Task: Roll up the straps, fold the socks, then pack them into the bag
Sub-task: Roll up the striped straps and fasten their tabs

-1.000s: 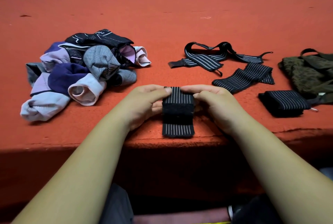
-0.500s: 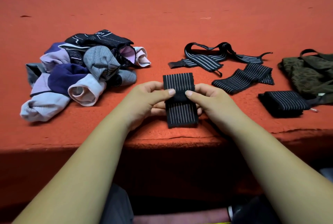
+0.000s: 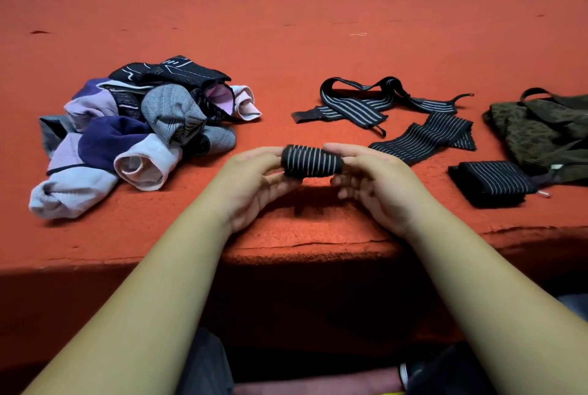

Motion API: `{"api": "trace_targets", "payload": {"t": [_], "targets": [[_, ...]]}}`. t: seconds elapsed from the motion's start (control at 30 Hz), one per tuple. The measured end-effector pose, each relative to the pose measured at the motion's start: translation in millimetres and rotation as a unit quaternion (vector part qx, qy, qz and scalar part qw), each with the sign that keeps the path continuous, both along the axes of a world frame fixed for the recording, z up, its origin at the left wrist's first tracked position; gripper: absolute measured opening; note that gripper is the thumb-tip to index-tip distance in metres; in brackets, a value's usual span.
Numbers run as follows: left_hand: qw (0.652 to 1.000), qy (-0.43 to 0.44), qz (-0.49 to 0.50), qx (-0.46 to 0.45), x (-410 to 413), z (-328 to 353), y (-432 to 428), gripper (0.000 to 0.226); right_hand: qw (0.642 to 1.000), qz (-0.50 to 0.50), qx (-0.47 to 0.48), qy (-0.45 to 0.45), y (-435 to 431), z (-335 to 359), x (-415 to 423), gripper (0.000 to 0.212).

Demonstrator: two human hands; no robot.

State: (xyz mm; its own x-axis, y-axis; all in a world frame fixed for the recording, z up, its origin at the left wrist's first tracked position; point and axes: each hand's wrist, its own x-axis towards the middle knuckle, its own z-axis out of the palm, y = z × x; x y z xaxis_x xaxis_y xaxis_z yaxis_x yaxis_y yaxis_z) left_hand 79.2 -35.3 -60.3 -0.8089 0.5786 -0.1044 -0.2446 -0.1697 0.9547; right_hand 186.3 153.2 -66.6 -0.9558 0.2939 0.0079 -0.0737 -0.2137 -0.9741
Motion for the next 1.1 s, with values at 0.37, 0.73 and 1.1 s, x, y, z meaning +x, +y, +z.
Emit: {"api": "trace_targets", "payload": {"t": [0.37,0.73,1.1], "targets": [[1.000,0.022,-0.019,-0.002,6,-5,7,0.024,0.987,-0.021,0.159,0.020,2,-5,7,0.038],[0.995,0.099,0.000,-0.028,30,-13,46,0.019,0.921,-0.221,0.320,-0.005,23,1,34,0.015],[0.995,0.087,0.042,-0.002,70,-11,112,0.024,0.888,-0.291,0.355,-0.022,64,18,83,0.020]]}}
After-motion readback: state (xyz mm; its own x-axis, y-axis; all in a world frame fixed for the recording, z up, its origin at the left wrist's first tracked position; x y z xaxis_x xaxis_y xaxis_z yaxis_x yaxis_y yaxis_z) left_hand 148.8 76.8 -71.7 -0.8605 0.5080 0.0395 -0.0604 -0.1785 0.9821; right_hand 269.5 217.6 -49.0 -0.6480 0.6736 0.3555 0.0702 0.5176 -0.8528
